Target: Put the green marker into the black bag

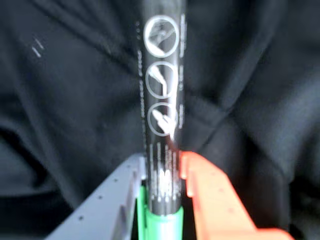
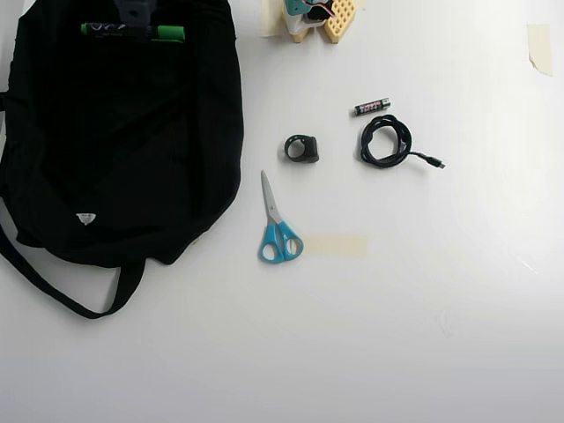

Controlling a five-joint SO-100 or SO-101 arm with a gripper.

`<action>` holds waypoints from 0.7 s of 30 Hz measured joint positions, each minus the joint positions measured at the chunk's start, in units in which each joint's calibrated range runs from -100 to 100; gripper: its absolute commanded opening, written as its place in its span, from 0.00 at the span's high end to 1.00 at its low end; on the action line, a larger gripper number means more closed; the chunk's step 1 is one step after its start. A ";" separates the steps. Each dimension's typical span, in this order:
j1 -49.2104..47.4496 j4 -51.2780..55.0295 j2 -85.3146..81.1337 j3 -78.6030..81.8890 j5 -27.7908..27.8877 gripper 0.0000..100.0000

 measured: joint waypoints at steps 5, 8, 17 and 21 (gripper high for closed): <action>-1.54 0.00 12.12 -7.31 0.00 0.97; -1.76 0.00 12.12 -7.31 0.00 0.92; -2.87 9.36 9.80 -12.26 -0.98 0.74; -7.57 17.26 -6.81 -13.21 -0.98 0.74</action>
